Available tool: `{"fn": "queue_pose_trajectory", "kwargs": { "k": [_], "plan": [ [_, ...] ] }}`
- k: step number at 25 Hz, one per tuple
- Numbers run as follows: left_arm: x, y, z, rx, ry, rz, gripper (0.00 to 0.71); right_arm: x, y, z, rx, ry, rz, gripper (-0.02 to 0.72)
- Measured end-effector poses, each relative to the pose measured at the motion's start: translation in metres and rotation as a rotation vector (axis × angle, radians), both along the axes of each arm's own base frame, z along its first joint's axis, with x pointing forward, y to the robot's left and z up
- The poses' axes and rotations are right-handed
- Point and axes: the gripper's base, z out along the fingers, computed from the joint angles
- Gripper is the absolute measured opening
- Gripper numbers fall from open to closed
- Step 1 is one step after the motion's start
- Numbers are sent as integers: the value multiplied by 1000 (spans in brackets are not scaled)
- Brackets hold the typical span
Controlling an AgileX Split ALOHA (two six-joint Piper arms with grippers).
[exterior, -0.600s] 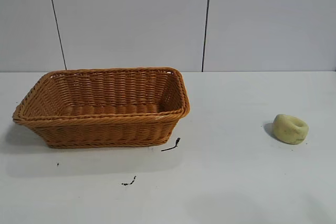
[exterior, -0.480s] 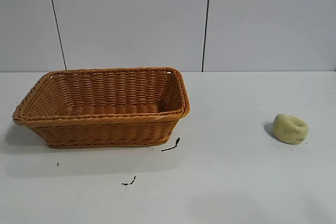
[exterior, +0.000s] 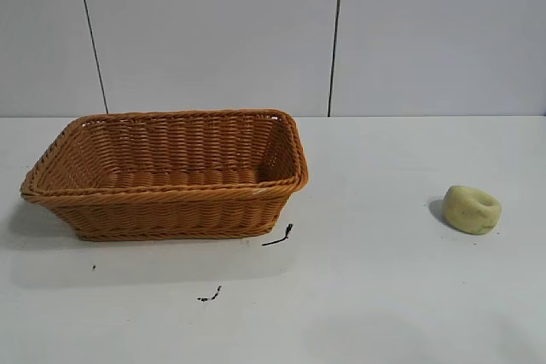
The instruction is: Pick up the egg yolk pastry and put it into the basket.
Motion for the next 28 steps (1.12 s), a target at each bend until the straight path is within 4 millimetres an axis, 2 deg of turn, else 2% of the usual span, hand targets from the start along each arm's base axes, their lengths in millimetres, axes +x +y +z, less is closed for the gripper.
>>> {"fn": "queue_pose_trajectory", "kwargs": {
  "k": [4, 7, 8, 10, 13, 14, 18, 23, 28],
  "plan": [
    [0, 0, 0, 0, 0, 0, 695, 17, 0, 8, 3, 100, 1, 682],
    [0, 0, 0, 0, 0, 0, 695, 45, -1, 17, 7, 239, 1, 686],
    [0, 0, 0, 0, 0, 0, 695, 45, -1, 17, 7, 239, 1, 686],
    [0, 0, 0, 0, 0, 0, 695, 66, -1, 22, 14, 325, 2, 686],
    [0, 0, 0, 0, 0, 0, 695, 103, -2, 28, 22, 451, -1, 686],
    [0, 0, 0, 0, 0, 0, 695, 130, -2, 29, 36, 534, -11, 686],
    [0, 0, 0, 0, 0, 0, 695, 182, -4, 24, 52, 664, -26, 686],
    [0, 0, 0, 0, 0, 0, 695, 244, -7, 5, 27, 802, -35, 686],
    [0, 0, 0, 0, 0, 0, 695, 299, -10, -13, 2, 865, -28, 686]
  ]
}}
